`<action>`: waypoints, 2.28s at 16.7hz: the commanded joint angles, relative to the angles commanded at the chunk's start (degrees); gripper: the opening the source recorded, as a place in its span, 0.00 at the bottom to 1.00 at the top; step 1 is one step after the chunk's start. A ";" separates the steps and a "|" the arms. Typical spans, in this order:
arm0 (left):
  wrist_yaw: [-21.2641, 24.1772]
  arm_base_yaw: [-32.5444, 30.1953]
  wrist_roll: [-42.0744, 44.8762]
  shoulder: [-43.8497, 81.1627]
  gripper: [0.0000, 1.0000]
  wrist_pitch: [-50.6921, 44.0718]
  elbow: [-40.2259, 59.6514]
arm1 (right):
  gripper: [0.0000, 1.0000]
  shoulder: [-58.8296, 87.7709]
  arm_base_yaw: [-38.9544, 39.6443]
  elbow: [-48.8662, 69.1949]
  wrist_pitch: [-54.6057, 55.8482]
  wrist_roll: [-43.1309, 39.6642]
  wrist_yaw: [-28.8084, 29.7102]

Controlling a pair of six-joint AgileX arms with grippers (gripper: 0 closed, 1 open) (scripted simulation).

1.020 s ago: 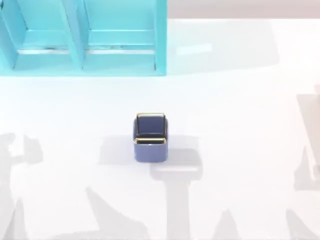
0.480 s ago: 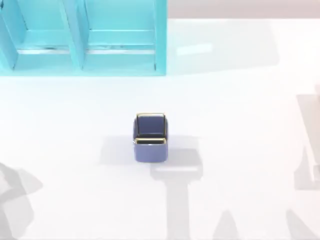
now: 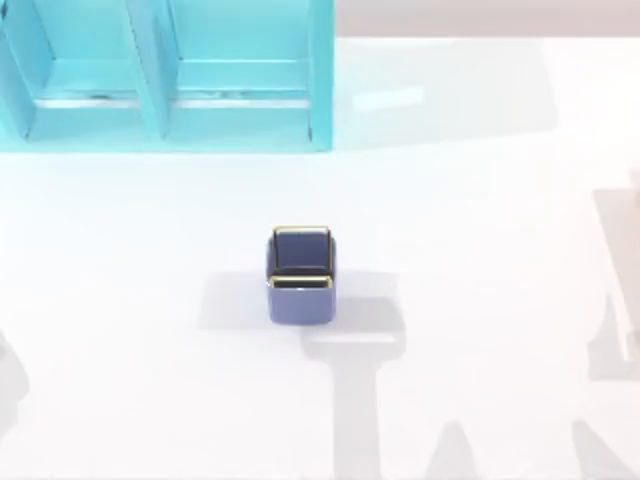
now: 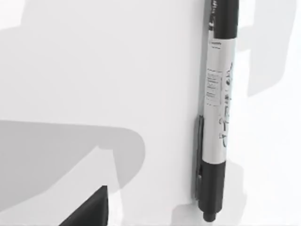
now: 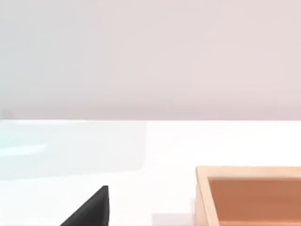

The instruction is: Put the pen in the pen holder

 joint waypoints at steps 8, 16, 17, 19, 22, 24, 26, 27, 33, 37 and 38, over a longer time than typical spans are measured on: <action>-0.62 -2.86 -3.20 4.55 1.00 6.98 -0.58 | 1.00 0.00 0.00 0.00 0.00 0.00 0.00; -2.55 -9.82 -10.84 15.36 1.00 24.17 -2.99 | 1.00 0.00 0.00 0.00 0.00 0.00 0.00; -2.55 -9.82 -10.84 15.36 1.00 24.17 -2.99 | 1.00 0.00 0.00 0.00 0.00 0.00 0.00; -2.55 -9.82 -10.84 15.36 1.00 24.17 -2.99 | 1.00 0.00 0.00 0.00 0.00 0.00 0.00; -2.55 -9.82 -10.84 15.36 0.77 24.17 -2.99 | 1.00 0.00 0.00 0.00 0.00 0.00 0.00; -2.55 -9.82 -10.84 15.36 0.62 24.17 -2.99 | 1.00 0.00 0.00 0.00 0.00 0.00 0.00; -2.55 -9.82 -10.84 15.36 0.47 24.17 -2.99 | 1.00 0.00 0.00 0.00 0.00 0.00 0.00; -2.55 -9.82 -10.84 15.36 0.40 24.17 -2.99 | 1.00 0.00 0.00 0.00 0.00 0.00 0.00; -2.55 -9.82 -10.84 15.36 0.00 24.17 -2.99 | 1.00 0.00 0.00 0.00 0.00 0.00 0.00; -2.55 -9.82 -10.84 15.36 0.00 24.17 -2.99 | 1.00 0.00 0.00 0.00 0.00 0.00 0.00; -2.55 -9.82 -10.84 15.36 0.00 24.17 -2.99 | 1.00 0.00 0.00 0.00 0.00 0.00 0.00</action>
